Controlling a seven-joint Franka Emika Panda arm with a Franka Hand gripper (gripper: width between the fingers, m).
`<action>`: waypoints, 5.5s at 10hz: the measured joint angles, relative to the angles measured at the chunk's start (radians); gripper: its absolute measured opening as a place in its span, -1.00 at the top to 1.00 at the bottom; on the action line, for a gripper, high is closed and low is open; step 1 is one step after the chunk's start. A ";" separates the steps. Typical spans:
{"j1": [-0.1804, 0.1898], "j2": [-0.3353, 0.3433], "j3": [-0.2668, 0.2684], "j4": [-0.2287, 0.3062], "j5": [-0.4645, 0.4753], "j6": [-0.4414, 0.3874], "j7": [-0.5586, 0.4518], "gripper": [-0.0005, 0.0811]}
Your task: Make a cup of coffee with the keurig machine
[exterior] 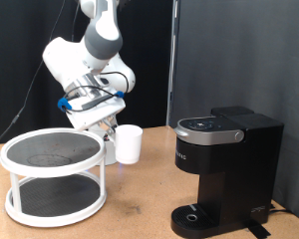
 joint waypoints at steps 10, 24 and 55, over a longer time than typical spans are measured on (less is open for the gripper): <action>0.054 0.228 0.092 0.047 0.223 0.147 -0.163 0.97; 0.132 0.457 0.300 0.182 0.809 0.354 -0.560 0.97; 0.037 0.411 0.327 0.060 0.669 0.076 -0.560 -0.81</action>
